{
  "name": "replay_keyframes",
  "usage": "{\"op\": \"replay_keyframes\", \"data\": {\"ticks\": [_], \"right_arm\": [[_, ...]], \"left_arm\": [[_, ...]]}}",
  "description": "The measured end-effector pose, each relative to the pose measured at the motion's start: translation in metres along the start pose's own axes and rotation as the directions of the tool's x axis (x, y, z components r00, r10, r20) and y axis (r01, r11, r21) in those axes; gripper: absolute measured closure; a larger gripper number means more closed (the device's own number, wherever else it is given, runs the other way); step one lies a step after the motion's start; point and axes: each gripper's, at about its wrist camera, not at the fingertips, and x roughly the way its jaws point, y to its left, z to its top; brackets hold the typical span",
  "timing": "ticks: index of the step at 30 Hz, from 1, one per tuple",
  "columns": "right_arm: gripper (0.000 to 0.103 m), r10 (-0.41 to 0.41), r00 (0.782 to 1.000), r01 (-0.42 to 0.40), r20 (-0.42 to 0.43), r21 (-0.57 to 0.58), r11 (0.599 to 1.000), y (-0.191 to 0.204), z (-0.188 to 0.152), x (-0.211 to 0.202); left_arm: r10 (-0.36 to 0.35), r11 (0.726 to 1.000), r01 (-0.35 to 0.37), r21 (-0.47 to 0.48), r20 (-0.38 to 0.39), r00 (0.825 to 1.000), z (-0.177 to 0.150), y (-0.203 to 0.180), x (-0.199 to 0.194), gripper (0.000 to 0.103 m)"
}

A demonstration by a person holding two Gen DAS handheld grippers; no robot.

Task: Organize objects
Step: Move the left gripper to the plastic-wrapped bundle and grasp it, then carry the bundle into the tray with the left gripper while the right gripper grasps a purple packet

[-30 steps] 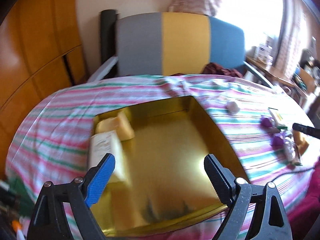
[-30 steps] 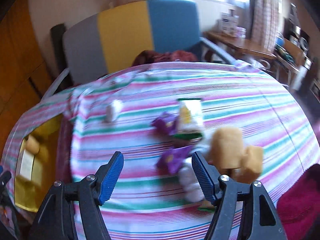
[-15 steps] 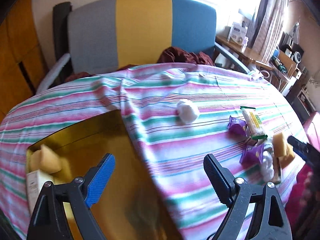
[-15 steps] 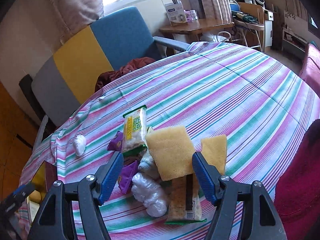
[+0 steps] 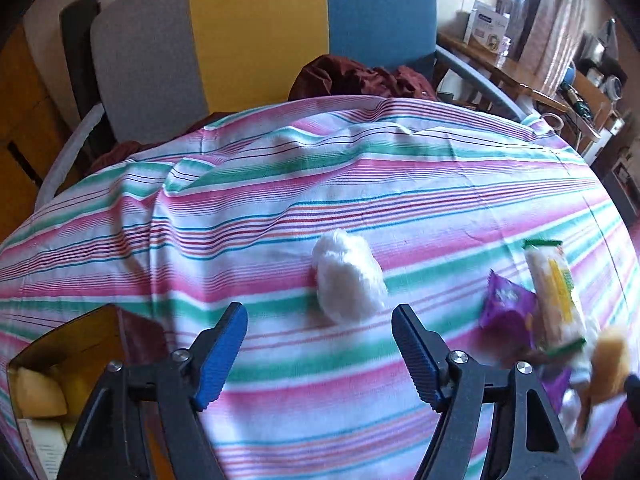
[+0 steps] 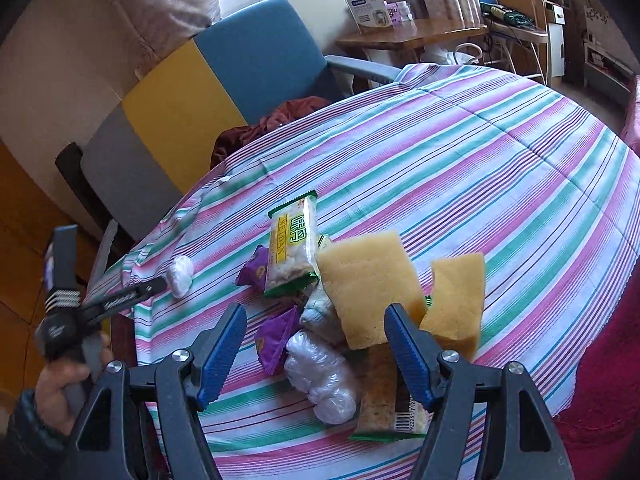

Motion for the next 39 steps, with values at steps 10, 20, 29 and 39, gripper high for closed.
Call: {"op": "replay_keyframes", "data": {"ticks": [10,20,29,39], "right_arm": [[0.030,-0.011,1.000,0.011,-0.020,0.006,1.000,-0.003,0.001,0.004],[0.030,-0.024,1.000,0.024,-0.011,-0.020,1.000,0.002,0.001,0.005],[0.030,0.017,0.998,-0.025,-0.056,-0.149,0.989,0.034,-0.008,0.012],[0.030,-0.140,0.980,0.086,-0.145,-0.326,0.941,0.073,-0.006,0.068]], "left_arm": [[-0.016,1.000,0.014,-0.022,-0.091,0.996,0.022,-0.007,0.058,0.066],[-0.074,0.997,0.074,0.004,-0.039,0.996,-0.029,-0.004,0.008,0.066],[-0.152,0.987,0.149,0.056,0.039,0.988,-0.079,0.013,-0.074,0.066],[-0.206,0.978,0.208,-0.020,0.098,0.974,-0.132,0.070,-0.132,0.066]]}}
